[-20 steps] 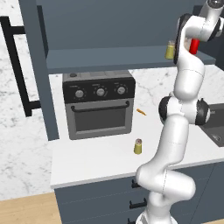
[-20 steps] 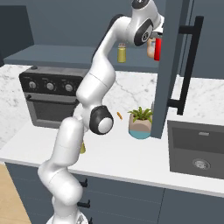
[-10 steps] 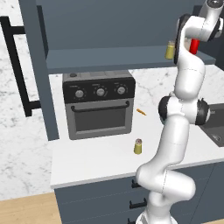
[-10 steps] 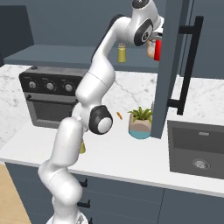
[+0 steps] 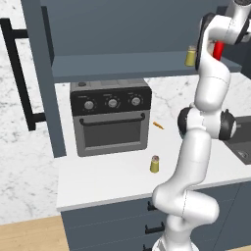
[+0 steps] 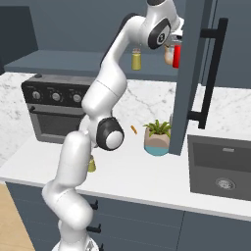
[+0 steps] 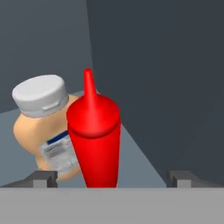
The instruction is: Put the shaker and condiment bottle from the counter next to their counterparts in the cabinet.
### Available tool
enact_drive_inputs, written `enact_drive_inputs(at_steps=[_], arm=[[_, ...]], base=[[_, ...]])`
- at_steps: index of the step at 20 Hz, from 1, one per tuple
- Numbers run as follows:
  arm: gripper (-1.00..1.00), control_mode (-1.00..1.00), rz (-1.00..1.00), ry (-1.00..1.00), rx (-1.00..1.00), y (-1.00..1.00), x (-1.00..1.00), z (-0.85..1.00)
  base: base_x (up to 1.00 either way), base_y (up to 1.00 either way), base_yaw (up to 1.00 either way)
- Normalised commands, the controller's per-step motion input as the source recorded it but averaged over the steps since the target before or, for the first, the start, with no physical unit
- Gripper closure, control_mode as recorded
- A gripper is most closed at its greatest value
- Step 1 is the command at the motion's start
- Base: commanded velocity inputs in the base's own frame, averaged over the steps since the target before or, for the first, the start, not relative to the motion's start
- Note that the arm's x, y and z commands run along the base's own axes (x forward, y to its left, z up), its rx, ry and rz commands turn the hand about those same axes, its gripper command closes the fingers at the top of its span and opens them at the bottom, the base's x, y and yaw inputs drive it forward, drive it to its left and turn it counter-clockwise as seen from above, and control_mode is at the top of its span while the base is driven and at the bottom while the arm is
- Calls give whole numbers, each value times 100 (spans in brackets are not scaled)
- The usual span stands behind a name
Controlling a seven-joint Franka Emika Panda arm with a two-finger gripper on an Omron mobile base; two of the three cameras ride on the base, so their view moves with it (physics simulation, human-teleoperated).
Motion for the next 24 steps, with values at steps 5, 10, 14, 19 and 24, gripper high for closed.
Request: enact_drive_inputs(at_steps=[5, 10, 14, 19, 24], arm=[[-100, -100, 0, 0, 0, 9, -39, -28], [-100, -100, 7, -1, -5, 71, -49, -71], [-100, -100, 9, -2, -5, 77, -70, -80], [-100, -100, 5, -10, -6, 73, -99, -90], [-100, -100, 0, -14, -1, 75, -100, -86]], base=[[0, 0, 0], [0, 0, 0], [0, 0, 0], [0, 0, 0], [0, 0, 0]])
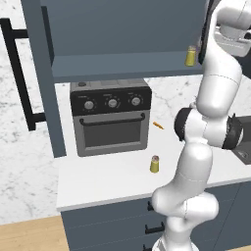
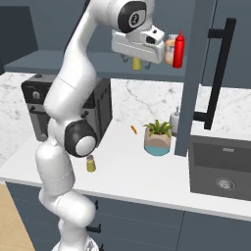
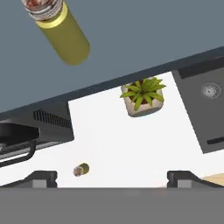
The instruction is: Put the shaker and condiment bottle from the counter next to their counterparts in the cabinet.
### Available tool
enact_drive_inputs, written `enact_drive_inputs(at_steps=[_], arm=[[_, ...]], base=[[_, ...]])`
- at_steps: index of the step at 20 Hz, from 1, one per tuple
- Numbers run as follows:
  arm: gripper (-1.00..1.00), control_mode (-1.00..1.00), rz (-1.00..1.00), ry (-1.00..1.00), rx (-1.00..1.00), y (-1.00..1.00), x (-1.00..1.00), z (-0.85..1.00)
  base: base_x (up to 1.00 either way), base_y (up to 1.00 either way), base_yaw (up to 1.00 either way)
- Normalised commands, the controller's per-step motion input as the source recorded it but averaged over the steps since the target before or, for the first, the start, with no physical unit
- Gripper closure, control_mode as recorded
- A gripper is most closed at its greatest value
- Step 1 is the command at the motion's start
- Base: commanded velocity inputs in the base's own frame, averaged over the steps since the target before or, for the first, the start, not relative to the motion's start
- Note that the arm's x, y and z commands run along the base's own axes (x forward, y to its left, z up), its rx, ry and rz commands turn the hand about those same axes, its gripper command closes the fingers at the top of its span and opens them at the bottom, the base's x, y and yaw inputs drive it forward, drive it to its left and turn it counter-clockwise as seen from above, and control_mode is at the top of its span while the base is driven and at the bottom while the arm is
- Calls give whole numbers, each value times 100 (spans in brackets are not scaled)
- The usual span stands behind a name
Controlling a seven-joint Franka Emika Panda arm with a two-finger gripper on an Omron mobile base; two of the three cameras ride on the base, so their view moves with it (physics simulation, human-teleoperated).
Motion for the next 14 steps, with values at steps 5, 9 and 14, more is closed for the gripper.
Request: enact_drive_inputs(at_steps=[5, 9, 14], arm=[[-100, -100, 0, -18, -6, 82, -100, -100], [-100, -100, 0, -28, -12, 78, -100, -100], [-100, -100, 2, -34, -13, 66, -100, -100]], base=[[0, 0, 0], [0, 0, 0], [0, 0, 0]])
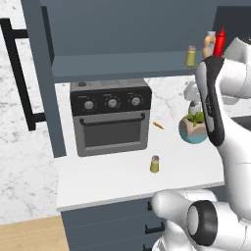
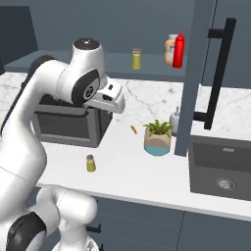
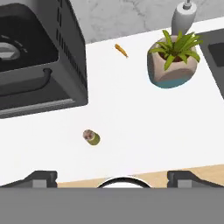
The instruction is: Put the shaker and condiment bottle from the counter next to their counterparts in the cabinet.
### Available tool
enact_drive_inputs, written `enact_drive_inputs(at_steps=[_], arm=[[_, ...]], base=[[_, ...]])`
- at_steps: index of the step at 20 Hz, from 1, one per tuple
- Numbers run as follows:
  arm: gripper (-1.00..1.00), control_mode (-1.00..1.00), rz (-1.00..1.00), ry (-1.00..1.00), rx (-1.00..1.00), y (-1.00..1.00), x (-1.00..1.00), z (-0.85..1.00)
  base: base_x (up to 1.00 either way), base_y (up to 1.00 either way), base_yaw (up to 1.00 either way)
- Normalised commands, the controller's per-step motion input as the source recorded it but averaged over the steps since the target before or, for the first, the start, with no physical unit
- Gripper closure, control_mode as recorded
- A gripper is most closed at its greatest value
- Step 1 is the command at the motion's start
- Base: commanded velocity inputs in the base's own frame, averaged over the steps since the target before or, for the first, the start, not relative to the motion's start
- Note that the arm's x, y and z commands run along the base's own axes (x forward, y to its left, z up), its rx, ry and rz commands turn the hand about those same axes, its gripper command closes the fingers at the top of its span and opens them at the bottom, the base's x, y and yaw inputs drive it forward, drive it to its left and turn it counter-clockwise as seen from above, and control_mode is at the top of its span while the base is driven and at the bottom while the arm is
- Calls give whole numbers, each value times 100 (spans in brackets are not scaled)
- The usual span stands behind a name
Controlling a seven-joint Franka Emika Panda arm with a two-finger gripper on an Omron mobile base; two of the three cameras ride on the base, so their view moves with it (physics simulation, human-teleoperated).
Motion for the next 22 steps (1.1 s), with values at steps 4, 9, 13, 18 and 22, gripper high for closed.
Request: enact_drive_inputs(at_steps=[4, 9, 13, 18, 22], arm=[[-100, -100, 4, -34, -4, 31, -98, -78], [-100, -100, 9, -22, 0, 0, -55, -13], [-100, -100, 14, -2, 0, 0, -27, -10], [-100, -100, 19, -4, 0, 4, -6, -33], [-100, -100, 19, -21, -3, 13, -24, -71]], base=[[0, 0, 0], [0, 0, 0], [0, 0, 0], [0, 0, 0], [0, 0, 0]])
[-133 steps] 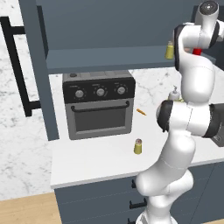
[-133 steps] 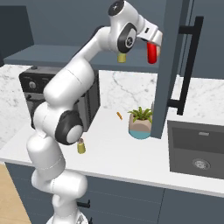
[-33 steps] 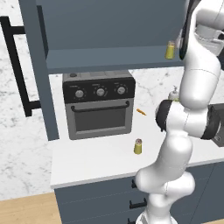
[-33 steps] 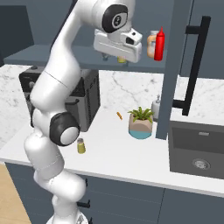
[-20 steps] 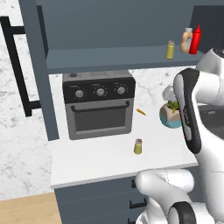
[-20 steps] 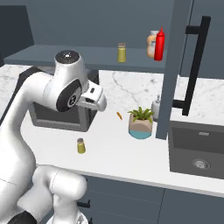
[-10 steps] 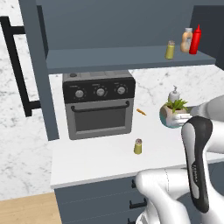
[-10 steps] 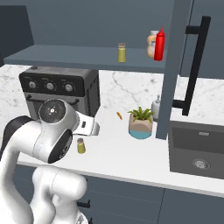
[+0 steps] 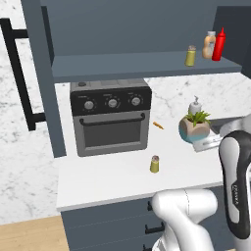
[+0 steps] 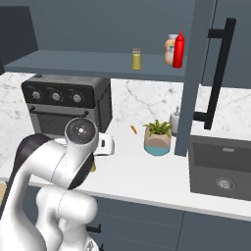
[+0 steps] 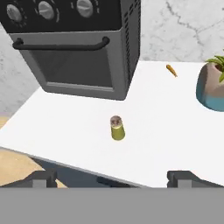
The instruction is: Put the shaker and condiment bottle from the counter next to their counterparts in the cabinet.
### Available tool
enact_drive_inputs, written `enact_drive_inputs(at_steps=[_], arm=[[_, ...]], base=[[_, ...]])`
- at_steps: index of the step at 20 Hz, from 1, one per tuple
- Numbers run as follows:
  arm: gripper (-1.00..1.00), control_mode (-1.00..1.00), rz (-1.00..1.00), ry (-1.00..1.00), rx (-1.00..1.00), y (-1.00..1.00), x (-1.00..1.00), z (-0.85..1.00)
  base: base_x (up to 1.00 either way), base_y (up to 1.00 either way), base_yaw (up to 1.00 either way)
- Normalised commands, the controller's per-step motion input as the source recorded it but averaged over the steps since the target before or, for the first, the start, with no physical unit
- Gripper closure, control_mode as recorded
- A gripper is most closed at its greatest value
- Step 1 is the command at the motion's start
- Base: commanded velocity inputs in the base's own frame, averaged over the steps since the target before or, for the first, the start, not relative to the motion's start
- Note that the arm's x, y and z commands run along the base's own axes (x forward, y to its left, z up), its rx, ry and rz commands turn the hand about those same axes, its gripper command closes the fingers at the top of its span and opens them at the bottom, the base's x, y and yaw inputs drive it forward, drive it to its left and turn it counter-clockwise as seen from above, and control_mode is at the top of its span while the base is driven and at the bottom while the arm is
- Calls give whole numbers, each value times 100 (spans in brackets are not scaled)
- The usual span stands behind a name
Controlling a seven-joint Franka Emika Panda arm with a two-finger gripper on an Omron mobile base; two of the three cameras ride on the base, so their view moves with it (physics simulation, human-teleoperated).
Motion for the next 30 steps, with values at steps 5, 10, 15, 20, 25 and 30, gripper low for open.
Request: enact_drive_inputs(at_steps=[5, 10, 15, 20, 25, 30], arm=[[-100, -100, 26, -12, -1, 12, -29, -58], [-100, -100, 24, -24, 0, 19, -26, -61], [-100, -100, 17, -18, 0, 27, -33, -33], [-100, -100, 13, -22, -1, 44, -1, -30], [-100, -100, 8, -22, -1, 32, 0, -27], [-100, -100, 3, -11, 0, 19, 0, -47]], base=[[0, 0, 0], [0, 0, 0], [0, 0, 0], [0, 0, 0], [0, 0, 0], [0, 0, 0]])
